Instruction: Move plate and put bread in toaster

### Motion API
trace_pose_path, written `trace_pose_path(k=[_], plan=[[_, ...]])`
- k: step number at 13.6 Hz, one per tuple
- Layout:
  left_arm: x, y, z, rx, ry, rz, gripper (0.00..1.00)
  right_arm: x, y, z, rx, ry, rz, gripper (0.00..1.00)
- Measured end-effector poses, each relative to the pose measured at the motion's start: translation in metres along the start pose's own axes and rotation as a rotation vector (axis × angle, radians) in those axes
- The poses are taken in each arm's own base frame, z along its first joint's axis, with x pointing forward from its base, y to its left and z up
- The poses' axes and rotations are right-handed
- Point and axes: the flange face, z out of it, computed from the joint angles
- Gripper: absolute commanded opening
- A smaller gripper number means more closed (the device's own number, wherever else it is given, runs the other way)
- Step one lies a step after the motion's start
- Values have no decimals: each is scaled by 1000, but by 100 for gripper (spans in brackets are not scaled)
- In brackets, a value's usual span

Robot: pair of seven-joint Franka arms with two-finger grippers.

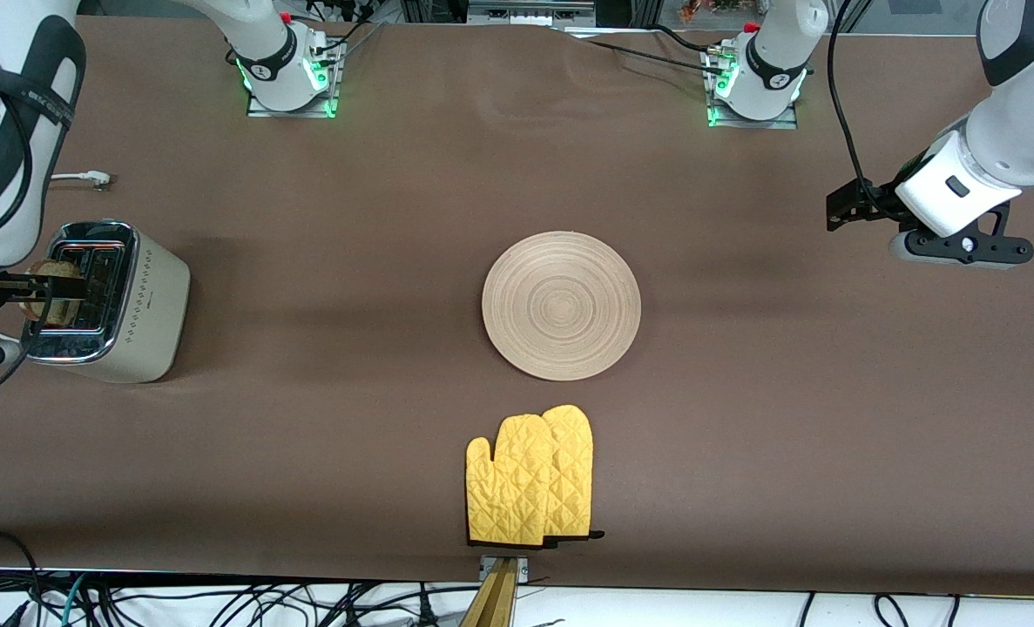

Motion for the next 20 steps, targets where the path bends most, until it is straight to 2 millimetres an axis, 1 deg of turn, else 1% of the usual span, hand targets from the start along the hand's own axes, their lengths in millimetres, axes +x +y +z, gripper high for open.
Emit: trace_pose_path(k=[1,3,6,9,11,13,15,17,20], plan=[[0,0,0,0,0,0,100,-2,-7,-6,24,14,-32,100],[0,0,0,0,0,0,100,-7,-14,-17,37,26,-77,100],[0,0,0,0,0,0,100,-18,-27,-28,41,29,-46,100],[0,0,0,0,0,0,100,-28,-41,-26,79,27,-22,100],[0,0,0,0,0,0,100,-34,-46,-24,91,54,-30,100],[0,0,0,0,0,0,100,-38,-50,-28,93,90,-39,100],[0,0,0,0,0,1,100,-46,-51,-41,93,125,-43,100],[0,0,0,0,0,1,100,-57,-45,-58,90,165,-33,100],[0,0,0,0,0,1,100,-85,-38,-83,88,211,-21,100]])
